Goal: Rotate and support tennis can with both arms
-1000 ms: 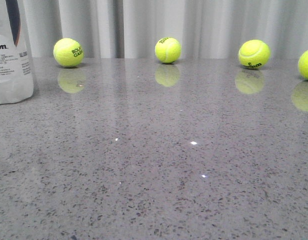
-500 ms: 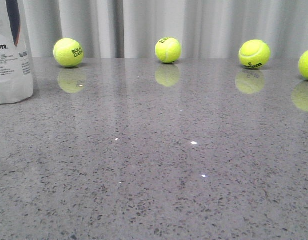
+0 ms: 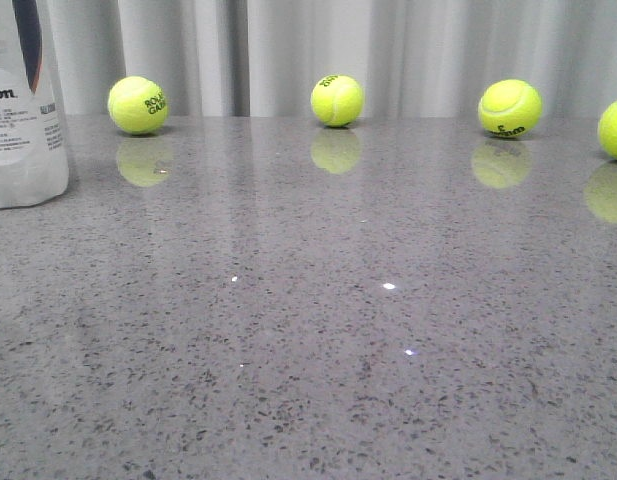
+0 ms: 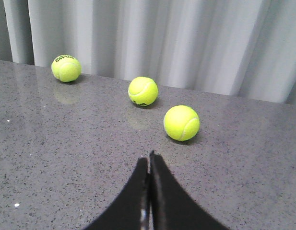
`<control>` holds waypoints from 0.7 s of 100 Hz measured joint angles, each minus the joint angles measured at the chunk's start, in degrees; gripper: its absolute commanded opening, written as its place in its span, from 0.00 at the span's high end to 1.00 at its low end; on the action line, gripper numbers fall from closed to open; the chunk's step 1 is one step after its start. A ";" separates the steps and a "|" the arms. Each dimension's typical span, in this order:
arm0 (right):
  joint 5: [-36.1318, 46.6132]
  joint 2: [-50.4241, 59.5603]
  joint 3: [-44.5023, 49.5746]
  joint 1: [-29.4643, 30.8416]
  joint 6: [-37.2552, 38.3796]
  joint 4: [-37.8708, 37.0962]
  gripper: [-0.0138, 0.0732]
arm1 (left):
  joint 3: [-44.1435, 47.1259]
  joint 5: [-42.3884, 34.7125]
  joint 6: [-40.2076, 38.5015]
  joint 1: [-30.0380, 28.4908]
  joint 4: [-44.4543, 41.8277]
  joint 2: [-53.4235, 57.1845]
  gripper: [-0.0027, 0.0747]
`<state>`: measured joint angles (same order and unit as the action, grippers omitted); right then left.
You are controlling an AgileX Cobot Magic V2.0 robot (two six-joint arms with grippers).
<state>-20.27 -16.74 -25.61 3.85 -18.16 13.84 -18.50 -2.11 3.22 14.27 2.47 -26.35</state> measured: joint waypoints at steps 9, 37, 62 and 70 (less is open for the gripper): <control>0.00 0.00 0.00 0.00 0.00 0.00 0.92 | 3.49 -1.22 0.00 -0.78 -0.11 3.67 0.99; 0.05 0.00 0.00 0.00 0.00 0.00 0.92 | 15.18 -1.36 -0.41 -5.56 -0.11 16.02 0.99; 0.05 0.00 0.00 0.00 0.00 0.00 0.92 | 18.27 2.87 -1.79 -7.96 -0.14 25.64 0.99; 0.05 0.00 0.00 0.00 0.00 0.00 0.92 | 18.27 3.75 -1.88 -9.10 -0.39 26.60 0.99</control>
<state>-20.22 -16.74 -25.61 3.85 -18.16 13.84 -0.23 1.63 1.34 5.17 2.08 0.25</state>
